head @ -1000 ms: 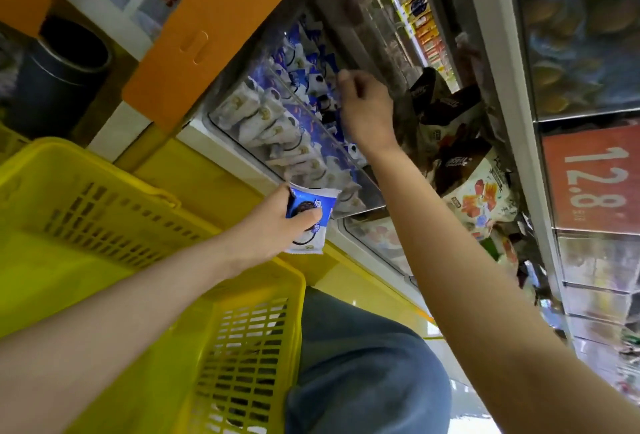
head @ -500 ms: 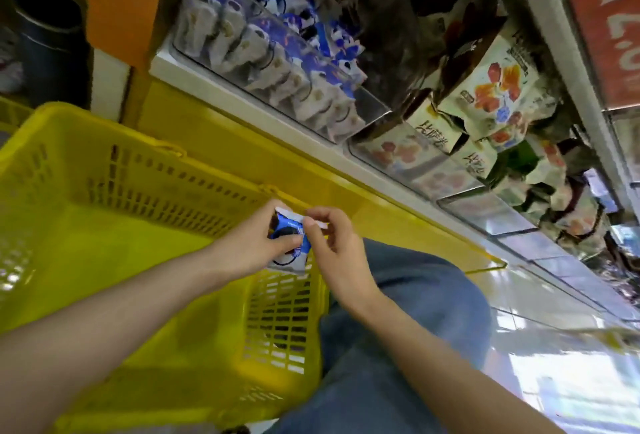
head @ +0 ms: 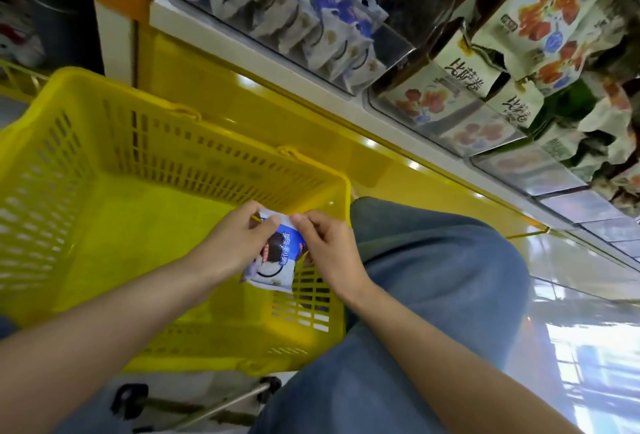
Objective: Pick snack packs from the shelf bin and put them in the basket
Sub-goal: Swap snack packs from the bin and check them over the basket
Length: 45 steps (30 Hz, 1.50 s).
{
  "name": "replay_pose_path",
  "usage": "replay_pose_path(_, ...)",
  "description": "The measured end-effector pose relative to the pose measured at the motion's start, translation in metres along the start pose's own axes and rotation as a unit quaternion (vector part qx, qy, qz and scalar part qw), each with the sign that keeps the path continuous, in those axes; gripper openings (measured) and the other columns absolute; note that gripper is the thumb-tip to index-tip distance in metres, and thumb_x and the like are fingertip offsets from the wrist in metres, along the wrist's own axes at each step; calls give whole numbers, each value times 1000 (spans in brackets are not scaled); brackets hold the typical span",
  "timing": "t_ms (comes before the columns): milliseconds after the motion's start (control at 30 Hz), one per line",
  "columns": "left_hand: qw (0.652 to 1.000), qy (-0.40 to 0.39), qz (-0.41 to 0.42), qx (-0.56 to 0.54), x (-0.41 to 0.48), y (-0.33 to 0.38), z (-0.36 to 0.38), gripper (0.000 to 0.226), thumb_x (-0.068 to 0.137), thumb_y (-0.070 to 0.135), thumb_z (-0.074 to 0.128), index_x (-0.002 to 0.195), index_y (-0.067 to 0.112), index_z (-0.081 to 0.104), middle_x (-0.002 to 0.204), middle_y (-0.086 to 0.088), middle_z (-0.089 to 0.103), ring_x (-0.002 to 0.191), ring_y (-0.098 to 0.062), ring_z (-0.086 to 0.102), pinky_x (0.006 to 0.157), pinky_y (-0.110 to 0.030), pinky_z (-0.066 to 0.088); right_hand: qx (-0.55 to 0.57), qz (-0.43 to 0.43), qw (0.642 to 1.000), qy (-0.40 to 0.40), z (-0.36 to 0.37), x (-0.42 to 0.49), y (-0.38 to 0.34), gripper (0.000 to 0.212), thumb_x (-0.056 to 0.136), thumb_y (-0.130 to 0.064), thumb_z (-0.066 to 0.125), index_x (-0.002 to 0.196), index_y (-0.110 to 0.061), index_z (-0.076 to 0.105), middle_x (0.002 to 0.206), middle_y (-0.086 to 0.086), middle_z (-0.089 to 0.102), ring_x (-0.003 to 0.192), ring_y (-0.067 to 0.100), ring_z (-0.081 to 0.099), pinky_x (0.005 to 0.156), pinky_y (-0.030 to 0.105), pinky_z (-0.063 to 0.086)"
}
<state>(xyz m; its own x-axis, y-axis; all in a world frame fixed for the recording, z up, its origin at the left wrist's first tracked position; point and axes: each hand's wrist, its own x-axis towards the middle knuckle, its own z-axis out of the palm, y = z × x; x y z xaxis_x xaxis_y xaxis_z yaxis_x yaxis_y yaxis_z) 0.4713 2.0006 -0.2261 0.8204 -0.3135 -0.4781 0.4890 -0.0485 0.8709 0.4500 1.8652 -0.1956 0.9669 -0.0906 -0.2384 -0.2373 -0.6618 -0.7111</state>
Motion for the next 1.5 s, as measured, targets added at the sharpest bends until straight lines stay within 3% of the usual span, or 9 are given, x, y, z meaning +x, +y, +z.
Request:
replay_pose_path(167,999,25,-41,-23,-1,-8,-3,22,95,23,48,87,4,53,85,-21,63,67,-26,58,59,-33,41,41,-2,998,-39,6,1,0,17,93,-17,53,78,-17,59,68,-4,57,60,11,52,50,27,47)
replay_pose_path(367,996,20,-72,-46,3,-7,-9,20,93,20,48,88,3,55,83,-22,57,73,-26,51,66,-38,34,-79,-126,988,-33,8,4,0,12,89,-18,61,87,-7,66,83,0,64,76,2,51,62,11,38)
replay_pose_path(600,986,27,-99,-134,10,2,-8,12,87,25,60,86,15,54,81,-7,64,72,-18,59,68,-29,49,83,28,996,28,4,18,-8,15,94,-11,52,80,-16,56,77,-1,59,53,2,53,49,18,47)
replay_pose_path(733,988,8,-46,-145,10,6,-13,22,85,14,63,105,10,55,90,-7,69,69,-12,66,60,-20,55,257,153,954,35,-3,23,-12,9,97,-4,41,102,-3,48,94,15,59,62,7,60,52,18,54)
replay_pose_path(867,990,73,14,-118,13,11,-19,16,88,13,59,103,8,57,85,-5,67,64,-4,65,60,-18,54,299,218,928,-47,0,20,-14,34,92,5,45,125,2,38,101,18,60,71,14,62,59,19,54)
replay_pose_path(1100,987,86,98,93,17,9,-24,4,88,14,60,88,17,58,89,-14,66,84,-32,63,79,-45,52,75,122,986,-79,8,18,-11,63,82,-6,67,136,-8,34,136,5,44,125,14,43,96,23,40)
replay_pose_path(1200,984,57,116,126,15,6,-21,5,88,16,61,85,19,60,81,-9,66,80,-29,62,77,-41,51,88,54,993,-58,7,17,-14,42,88,-10,60,127,-4,46,128,11,55,112,15,53,94,24,45)
replay_pose_path(1367,998,32,61,10,12,4,-15,11,94,13,50,91,10,60,83,-11,66,81,-23,64,71,-31,58,169,107,977,-81,2,18,-16,24,92,-9,54,113,2,56,115,21,62,84,18,62,71,21,52)
replay_pose_path(1500,999,36,22,-24,12,4,-14,18,94,10,48,79,11,57,82,-12,61,78,-21,59,60,-19,54,147,78,983,-84,2,19,-15,20,89,-2,56,109,3,53,115,23,61,95,31,64,82,34,53)
